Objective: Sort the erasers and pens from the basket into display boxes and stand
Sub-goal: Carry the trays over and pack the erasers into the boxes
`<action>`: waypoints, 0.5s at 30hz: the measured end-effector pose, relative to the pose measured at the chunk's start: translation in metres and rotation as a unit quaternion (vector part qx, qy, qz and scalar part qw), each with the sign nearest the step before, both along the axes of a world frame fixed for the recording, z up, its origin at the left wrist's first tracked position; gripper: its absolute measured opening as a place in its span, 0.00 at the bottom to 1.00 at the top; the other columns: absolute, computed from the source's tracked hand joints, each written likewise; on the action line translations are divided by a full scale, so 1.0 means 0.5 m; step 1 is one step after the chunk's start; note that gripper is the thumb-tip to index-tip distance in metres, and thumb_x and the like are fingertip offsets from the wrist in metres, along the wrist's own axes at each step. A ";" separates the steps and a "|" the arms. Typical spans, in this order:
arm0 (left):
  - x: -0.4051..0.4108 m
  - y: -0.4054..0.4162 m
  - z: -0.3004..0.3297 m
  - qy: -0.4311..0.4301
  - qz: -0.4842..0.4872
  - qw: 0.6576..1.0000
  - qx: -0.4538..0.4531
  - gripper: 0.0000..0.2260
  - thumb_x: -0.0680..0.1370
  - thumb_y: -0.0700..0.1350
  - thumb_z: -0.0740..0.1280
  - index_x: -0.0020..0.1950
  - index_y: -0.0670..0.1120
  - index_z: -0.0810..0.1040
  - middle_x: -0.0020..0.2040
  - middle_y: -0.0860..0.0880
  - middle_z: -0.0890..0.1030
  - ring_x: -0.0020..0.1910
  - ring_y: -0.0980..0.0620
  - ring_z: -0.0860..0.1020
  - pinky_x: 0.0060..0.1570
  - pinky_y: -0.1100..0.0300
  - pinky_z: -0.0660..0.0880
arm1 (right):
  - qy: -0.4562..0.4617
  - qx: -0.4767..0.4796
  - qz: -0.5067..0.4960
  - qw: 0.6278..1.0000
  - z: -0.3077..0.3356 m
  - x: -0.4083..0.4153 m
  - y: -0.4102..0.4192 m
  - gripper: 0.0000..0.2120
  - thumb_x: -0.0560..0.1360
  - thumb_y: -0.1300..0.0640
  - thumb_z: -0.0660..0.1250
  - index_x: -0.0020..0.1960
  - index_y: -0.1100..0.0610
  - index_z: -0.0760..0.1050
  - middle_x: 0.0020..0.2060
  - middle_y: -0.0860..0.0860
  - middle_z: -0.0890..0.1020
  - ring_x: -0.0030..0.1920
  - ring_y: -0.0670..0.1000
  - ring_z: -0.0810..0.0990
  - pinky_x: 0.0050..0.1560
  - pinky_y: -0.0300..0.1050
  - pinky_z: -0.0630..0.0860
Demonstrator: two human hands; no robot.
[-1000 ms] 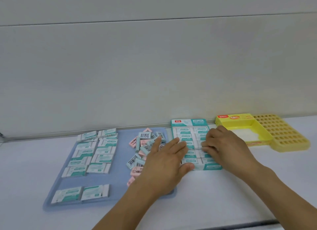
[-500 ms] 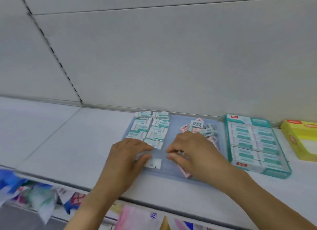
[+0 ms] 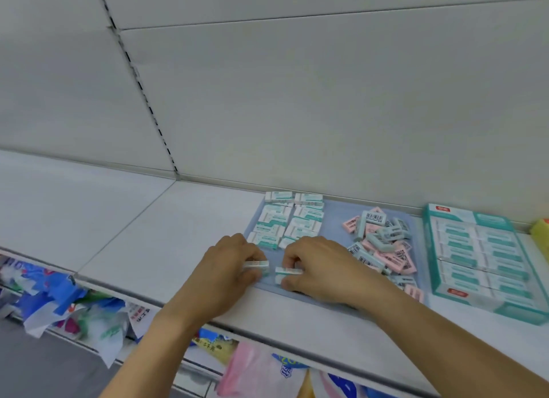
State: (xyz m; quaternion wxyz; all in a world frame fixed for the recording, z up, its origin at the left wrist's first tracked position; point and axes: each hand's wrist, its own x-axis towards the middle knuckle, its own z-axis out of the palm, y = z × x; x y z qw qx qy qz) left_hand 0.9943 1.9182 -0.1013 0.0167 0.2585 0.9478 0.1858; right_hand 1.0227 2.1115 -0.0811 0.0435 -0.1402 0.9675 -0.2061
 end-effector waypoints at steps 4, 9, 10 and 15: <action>0.013 0.044 0.013 -0.136 0.139 0.935 0.296 0.02 0.82 0.44 0.62 0.50 0.47 0.73 0.46 0.52 0.82 0.45 0.52 0.80 0.44 0.60 0.77 | 0.079 -0.200 -0.100 0.971 0.000 0.016 0.045 0.07 0.71 0.53 0.70 0.41 0.51 0.73 0.29 0.44 0.75 0.32 0.42 0.72 0.37 0.43 0.70; 0.034 0.153 0.060 -0.453 0.136 0.678 0.562 0.08 0.80 0.46 0.62 0.52 0.41 0.76 0.38 0.43 0.78 0.32 0.48 0.77 0.30 0.56 0.77 | 0.162 -0.338 -0.102 0.922 0.004 0.059 0.120 0.09 0.72 0.65 0.71 0.41 0.53 0.74 0.38 0.45 0.80 0.37 0.44 0.79 0.42 0.39 0.76; 0.037 0.170 0.066 -0.471 0.116 0.676 0.555 0.09 0.78 0.49 0.65 0.50 0.43 0.77 0.37 0.43 0.77 0.31 0.50 0.75 0.27 0.58 0.75 | 0.190 -0.324 -0.099 0.921 0.002 0.067 0.133 0.09 0.72 0.65 0.71 0.42 0.52 0.74 0.42 0.44 0.80 0.41 0.44 0.80 0.44 0.37 0.76; 0.041 0.237 0.064 -0.457 0.044 0.712 0.531 0.03 0.72 0.41 0.70 0.39 0.44 0.81 0.36 0.45 0.78 0.28 0.56 0.71 0.22 0.66 0.65 | 0.294 -0.234 -0.069 0.924 -0.001 0.101 0.195 0.09 0.71 0.59 0.69 0.50 0.50 0.77 0.51 0.41 0.79 0.51 0.36 0.77 0.53 0.27 0.72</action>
